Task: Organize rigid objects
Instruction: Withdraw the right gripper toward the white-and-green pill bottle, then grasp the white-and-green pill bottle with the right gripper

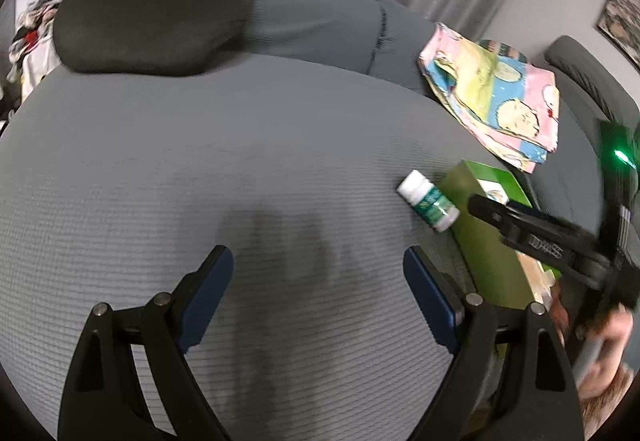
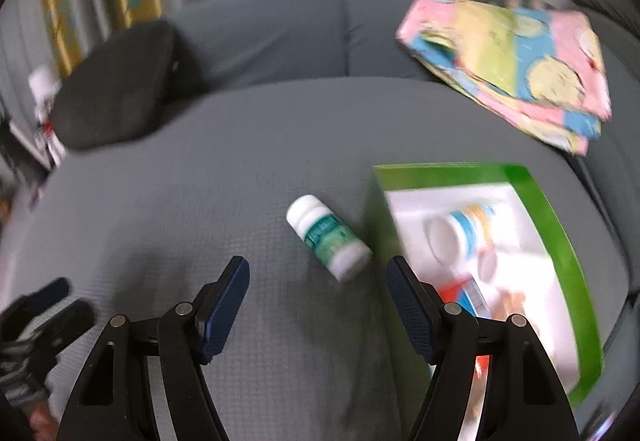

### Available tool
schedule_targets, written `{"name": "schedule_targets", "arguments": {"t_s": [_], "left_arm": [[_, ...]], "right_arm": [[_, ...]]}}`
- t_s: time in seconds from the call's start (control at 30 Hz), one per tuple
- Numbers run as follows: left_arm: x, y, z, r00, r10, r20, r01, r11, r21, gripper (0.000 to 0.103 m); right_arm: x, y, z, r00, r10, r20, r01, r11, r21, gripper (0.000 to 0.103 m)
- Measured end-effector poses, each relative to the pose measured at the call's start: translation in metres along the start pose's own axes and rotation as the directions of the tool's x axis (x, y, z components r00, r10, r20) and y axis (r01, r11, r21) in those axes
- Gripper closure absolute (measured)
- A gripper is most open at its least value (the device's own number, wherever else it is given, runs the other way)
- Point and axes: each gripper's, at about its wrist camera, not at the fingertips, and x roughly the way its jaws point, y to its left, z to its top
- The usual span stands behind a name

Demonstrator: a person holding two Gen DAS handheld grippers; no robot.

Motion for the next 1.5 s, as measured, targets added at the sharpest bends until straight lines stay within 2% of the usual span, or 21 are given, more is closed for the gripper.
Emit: {"name": "schedule_targets", "arguments": {"t_s": [0.07, 0.13, 0.2, 0.37, 0.5, 0.6, 0.63, 0.67, 0.7, 0.8, 0.9, 1.0, 1.03, 1.1, 1.23, 1.33, 1.43, 1.5], "left_arm": [[-0.002, 0.008, 0.0, 1.0, 0.009, -0.008, -0.009, 1.0, -0.009, 0.016], [-0.003, 0.014, -0.001, 1.0, 0.011, -0.012, -0.012, 1.0, -0.018, 0.016], [-0.007, 0.021, -0.001, 1.0, 0.011, -0.012, -0.012, 1.0, -0.026, 0.016], [-0.01, 0.035, -0.001, 1.0, 0.02, -0.016, -0.02, 0.998, -0.054, 0.016], [-0.011, 0.039, -0.001, 0.999, 0.036, -0.017, -0.037, 0.998, -0.056, 0.016], [-0.009, 0.041, -0.001, 0.999, 0.043, -0.031, -0.044, 0.997, -0.055, 0.016], [-0.009, 0.041, -0.001, 0.999, 0.038, -0.032, -0.04, 0.998, -0.058, 0.016], [-0.01, 0.041, -0.001, 0.999, 0.032, -0.029, -0.034, 0.998, -0.06, 0.016], [-0.011, 0.042, -0.001, 0.999, 0.029, -0.027, -0.03, 0.998, -0.059, 0.016], [-0.013, 0.044, -0.002, 0.999, 0.028, -0.024, -0.029, 0.998, -0.055, 0.016], [-0.014, 0.049, -0.004, 0.999, 0.036, -0.028, -0.037, 0.997, -0.068, 0.016], [-0.016, 0.051, -0.005, 0.999, 0.032, -0.026, -0.034, 0.997, -0.072, 0.016], [-0.017, 0.052, -0.005, 0.999, 0.033, -0.026, -0.035, 0.997, -0.075, 0.016], [-0.017, 0.053, -0.007, 0.999, 0.038, -0.031, -0.04, 0.996, -0.08, 0.016], [-0.017, 0.055, -0.011, 0.998, 0.035, -0.046, -0.039, 0.995, -0.089, 0.016], [-0.014, 0.051, -0.014, 0.997, 0.034, -0.063, -0.039, 0.996, -0.077, 0.016], [-0.011, 0.05, -0.017, 0.996, 0.015, -0.083, -0.021, 0.997, -0.068, 0.016], [-0.009, 0.051, -0.018, 0.994, -0.04, -0.106, 0.033, 0.997, -0.073, 0.016]], "right_arm": [[0.02, 0.02, 0.013, 0.998, -0.053, -0.036, 0.051, 0.996, -0.08, 0.03], [0.034, 0.033, 0.019, 0.995, -0.073, -0.061, 0.064, 0.989, -0.137, 0.03], [0.049, 0.042, 0.024, 0.989, -0.112, -0.096, 0.093, 0.98, -0.178, 0.035], [0.081, 0.05, 0.03, 0.971, -0.16, -0.176, 0.117, 0.966, -0.23, 0.038], [0.103, 0.053, 0.028, 0.949, -0.233, -0.214, 0.164, 0.941, -0.297, 0.038], [0.115, 0.046, 0.026, 0.939, -0.24, -0.246, 0.172, 0.948, -0.267, 0.039], [0.117, 0.047, 0.025, 0.939, -0.241, -0.247, 0.171, 0.946, -0.276, 0.045], [0.119, 0.048, 0.024, 0.94, -0.229, -0.254, 0.154, 0.947, -0.283, 0.056], [0.118, 0.047, 0.024, 0.942, -0.198, -0.269, 0.124, 0.955, -0.27, 0.062], [0.115, 0.047, 0.025, 0.942, -0.117, -0.315, 0.051, 0.977, -0.209, 0.062], [0.111, 0.05, 0.019, 0.937, -0.078, -0.341, 0.015, 0.983, -0.183, 0.062], [0.103, 0.047, 0.014, 0.917, 0.093, -0.387, -0.114, 0.993, -0.03, 0.062], [0.1, 0.048, 0.009, 0.905, 0.154, -0.396, -0.162, 0.987, 0.014, 0.062], [0.095, 0.052, 0.0, 0.887, 0.226, -0.402, -0.22, 0.974, 0.061, 0.062], [0.079, 0.063, -0.022, 0.869, 0.318, -0.38, -0.29, 0.948, 0.128, 0.062], [0.066, 0.066, -0.037, 0.846, 0.397, -0.356, -0.343, 0.916, 0.206, 0.062], [0.055, 0.068, -0.05, 0.853, 0.41, -0.323, -0.356, 0.91, 0.214, 0.061], [0.05, 0.064, -0.056, 0.844, 0.446, -0.299, -0.386, 0.891, 0.24, 0.06]]}}
